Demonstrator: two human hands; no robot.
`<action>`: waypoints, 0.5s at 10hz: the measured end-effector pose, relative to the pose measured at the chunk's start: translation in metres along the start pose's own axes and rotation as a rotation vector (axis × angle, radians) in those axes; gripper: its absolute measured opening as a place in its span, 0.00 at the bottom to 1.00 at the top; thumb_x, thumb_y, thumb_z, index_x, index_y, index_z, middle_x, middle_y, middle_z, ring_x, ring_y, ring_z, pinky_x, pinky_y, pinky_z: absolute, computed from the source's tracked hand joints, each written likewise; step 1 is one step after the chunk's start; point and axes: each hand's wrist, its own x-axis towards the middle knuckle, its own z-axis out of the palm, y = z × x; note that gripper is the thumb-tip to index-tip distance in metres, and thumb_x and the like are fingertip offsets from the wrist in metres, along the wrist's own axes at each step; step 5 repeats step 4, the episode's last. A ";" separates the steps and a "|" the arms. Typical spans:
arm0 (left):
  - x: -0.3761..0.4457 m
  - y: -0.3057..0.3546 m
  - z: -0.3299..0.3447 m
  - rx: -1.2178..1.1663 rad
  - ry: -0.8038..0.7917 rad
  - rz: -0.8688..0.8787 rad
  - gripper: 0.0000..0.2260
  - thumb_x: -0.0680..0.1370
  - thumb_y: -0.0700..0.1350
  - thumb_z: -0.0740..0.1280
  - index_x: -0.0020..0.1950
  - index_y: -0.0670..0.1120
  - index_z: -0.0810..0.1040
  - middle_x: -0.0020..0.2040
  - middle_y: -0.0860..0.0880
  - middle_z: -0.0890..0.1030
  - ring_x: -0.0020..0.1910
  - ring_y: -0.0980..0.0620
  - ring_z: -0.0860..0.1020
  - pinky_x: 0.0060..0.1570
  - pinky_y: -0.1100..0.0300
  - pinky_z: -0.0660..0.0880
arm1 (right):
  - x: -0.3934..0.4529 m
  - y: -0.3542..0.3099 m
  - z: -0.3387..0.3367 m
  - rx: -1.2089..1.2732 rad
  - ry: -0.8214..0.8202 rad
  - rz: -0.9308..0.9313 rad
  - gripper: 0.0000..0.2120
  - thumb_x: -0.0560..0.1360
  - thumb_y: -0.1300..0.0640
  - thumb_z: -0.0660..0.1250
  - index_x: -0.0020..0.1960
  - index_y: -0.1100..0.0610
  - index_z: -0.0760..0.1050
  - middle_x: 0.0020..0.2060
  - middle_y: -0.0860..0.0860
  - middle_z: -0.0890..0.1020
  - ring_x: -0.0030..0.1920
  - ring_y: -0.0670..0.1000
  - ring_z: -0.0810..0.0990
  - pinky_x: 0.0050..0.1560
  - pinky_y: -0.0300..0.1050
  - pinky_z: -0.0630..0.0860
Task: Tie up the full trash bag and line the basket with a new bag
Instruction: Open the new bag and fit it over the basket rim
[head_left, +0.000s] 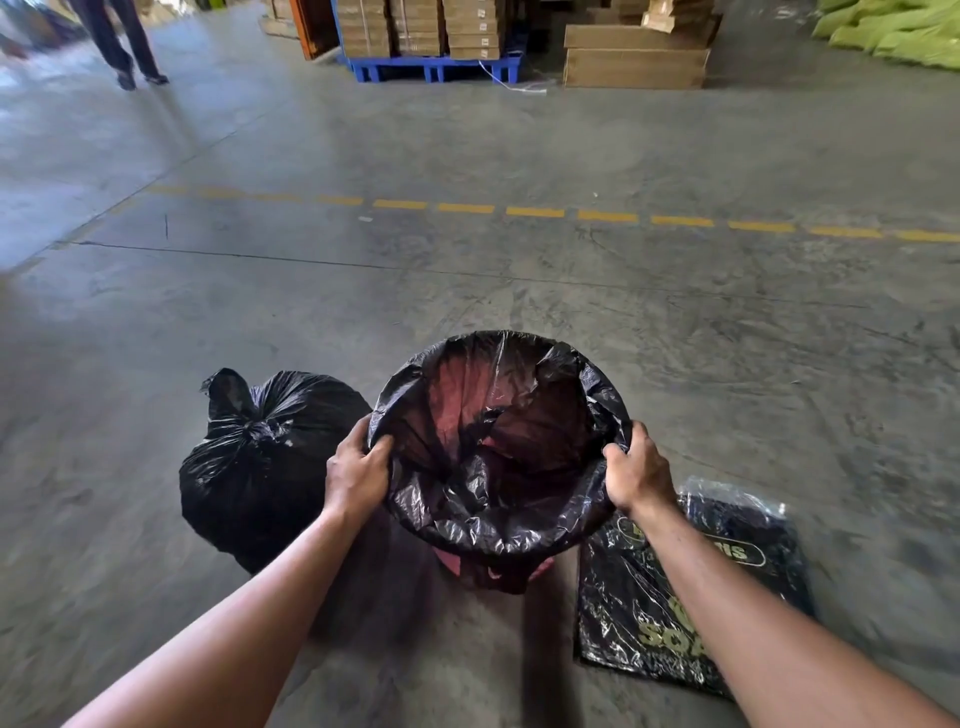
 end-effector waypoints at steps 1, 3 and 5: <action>0.002 0.003 -0.005 0.088 -0.035 0.011 0.13 0.79 0.48 0.65 0.63 0.53 0.80 0.55 0.48 0.85 0.57 0.45 0.80 0.53 0.56 0.70 | -0.003 -0.004 -0.003 0.015 -0.015 0.022 0.17 0.77 0.54 0.58 0.65 0.55 0.69 0.52 0.63 0.82 0.49 0.64 0.79 0.49 0.54 0.75; 0.008 0.012 -0.018 0.398 -0.167 0.022 0.23 0.78 0.66 0.59 0.65 0.53 0.74 0.63 0.42 0.82 0.64 0.39 0.78 0.63 0.48 0.74 | 0.003 -0.007 -0.027 0.000 -0.292 0.027 0.37 0.74 0.39 0.67 0.74 0.58 0.61 0.70 0.61 0.73 0.68 0.62 0.73 0.65 0.52 0.70; 0.004 0.018 -0.042 0.323 -0.169 0.105 0.35 0.74 0.76 0.53 0.73 0.56 0.71 0.68 0.47 0.79 0.68 0.45 0.76 0.69 0.46 0.71 | -0.004 -0.008 -0.077 -0.041 -0.375 -0.072 0.45 0.73 0.32 0.64 0.80 0.53 0.53 0.79 0.56 0.61 0.77 0.58 0.63 0.73 0.54 0.61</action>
